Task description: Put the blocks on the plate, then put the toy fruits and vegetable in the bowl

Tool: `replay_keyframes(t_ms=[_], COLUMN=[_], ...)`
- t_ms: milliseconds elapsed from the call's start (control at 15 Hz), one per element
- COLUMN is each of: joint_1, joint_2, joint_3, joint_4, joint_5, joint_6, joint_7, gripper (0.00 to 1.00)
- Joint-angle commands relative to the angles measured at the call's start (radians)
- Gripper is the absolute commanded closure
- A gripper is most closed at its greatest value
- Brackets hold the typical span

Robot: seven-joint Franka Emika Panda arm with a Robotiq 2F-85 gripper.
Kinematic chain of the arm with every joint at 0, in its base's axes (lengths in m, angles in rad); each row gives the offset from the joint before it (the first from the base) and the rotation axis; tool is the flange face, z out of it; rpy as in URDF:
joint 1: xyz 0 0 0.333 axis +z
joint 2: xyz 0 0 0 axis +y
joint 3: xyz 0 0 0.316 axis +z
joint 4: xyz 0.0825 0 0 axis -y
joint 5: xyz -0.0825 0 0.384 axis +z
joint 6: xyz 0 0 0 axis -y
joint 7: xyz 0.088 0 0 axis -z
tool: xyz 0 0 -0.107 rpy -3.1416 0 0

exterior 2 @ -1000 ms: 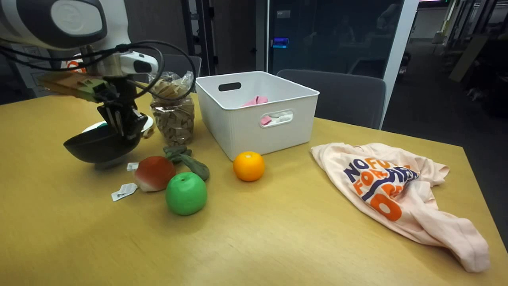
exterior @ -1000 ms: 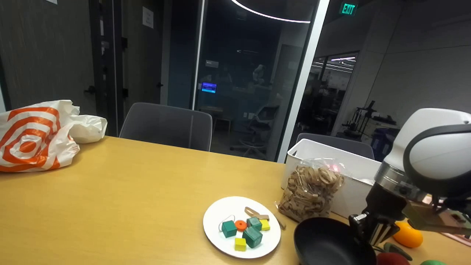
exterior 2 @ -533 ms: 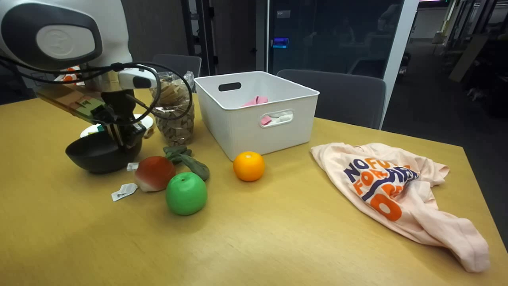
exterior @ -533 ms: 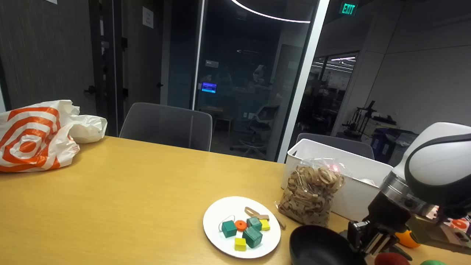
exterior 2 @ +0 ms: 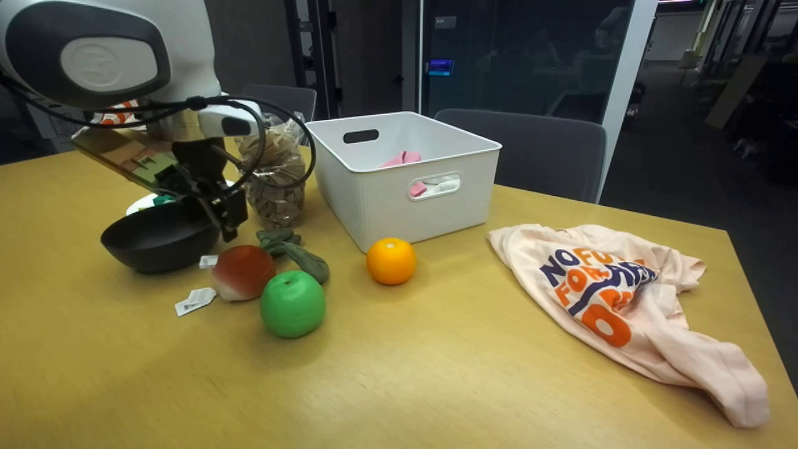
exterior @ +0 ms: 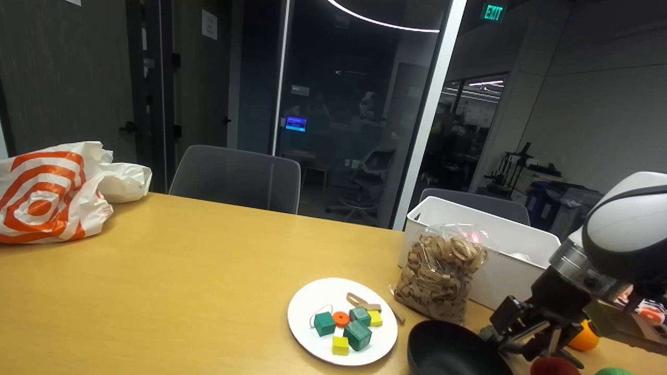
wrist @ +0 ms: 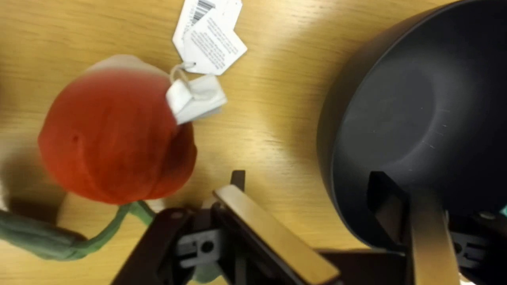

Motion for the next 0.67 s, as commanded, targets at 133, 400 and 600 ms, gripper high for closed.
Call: replay_keyframes(t_ms=[133, 400, 600], joint_1=[-0.081, -0.107, -0.106], joint_2=[-0.100, -0.092, -0.066], joint_3=[-0.036, -0.049, -0.048], joint_4=[-0.029, -0.036, -0.040], joint_5=[-0.136, -0.191, -0.199], joint_6=[-0.015, -0.083, -0.102], joint_7=[0.064, 0.082, 0.072], gripper=[0.00, 0.00, 0.00])
